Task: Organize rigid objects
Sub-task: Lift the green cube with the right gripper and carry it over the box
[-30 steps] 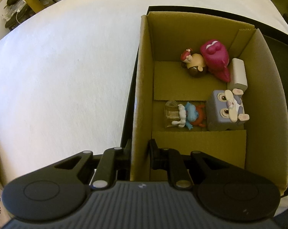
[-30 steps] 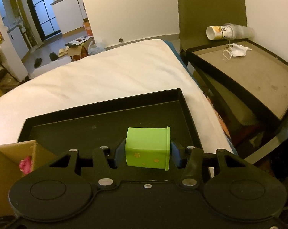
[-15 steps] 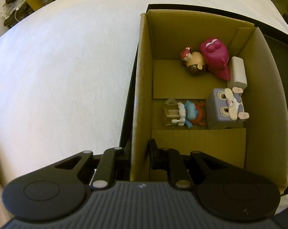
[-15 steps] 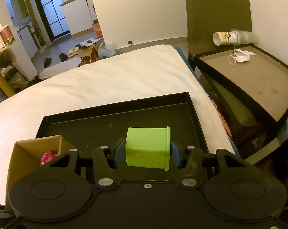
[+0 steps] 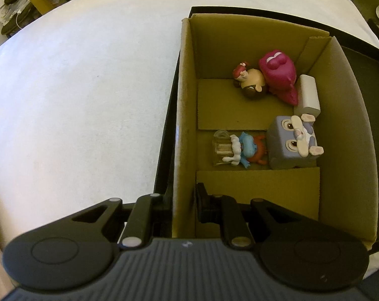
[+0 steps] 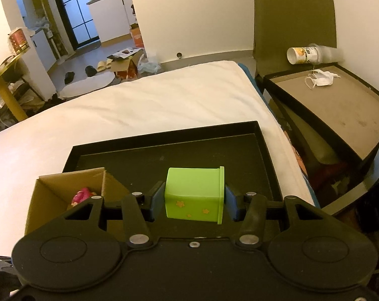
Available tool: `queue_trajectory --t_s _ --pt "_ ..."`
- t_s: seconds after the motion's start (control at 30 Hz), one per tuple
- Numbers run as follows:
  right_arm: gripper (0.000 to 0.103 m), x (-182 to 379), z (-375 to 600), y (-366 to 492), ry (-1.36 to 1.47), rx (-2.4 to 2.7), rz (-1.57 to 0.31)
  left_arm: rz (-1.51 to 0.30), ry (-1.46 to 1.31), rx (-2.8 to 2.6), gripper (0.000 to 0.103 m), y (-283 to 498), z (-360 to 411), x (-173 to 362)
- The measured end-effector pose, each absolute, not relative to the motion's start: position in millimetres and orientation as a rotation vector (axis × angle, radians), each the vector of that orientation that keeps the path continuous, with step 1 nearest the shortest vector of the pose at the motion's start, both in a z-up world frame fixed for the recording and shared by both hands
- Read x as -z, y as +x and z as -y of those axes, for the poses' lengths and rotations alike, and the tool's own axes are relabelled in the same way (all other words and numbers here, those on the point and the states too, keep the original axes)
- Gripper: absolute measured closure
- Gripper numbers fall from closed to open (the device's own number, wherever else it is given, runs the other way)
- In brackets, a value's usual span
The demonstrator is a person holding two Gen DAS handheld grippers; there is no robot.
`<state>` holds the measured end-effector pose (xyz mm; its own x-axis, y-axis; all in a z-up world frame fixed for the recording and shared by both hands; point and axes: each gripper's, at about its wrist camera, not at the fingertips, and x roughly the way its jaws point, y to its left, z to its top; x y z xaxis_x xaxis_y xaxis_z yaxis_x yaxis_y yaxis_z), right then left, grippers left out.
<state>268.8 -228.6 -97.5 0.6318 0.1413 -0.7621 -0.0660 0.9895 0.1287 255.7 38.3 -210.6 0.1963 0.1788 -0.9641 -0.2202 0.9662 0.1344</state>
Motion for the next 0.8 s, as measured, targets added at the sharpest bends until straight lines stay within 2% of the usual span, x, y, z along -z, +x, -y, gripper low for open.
queue_trajectory --t_s 0.8 --pt "0.054 79.0 179.1 246.7 0.088 -0.225 -0.878 -1.337 -0.051 -0.236 0.089 251.3 -45.9 205.8"
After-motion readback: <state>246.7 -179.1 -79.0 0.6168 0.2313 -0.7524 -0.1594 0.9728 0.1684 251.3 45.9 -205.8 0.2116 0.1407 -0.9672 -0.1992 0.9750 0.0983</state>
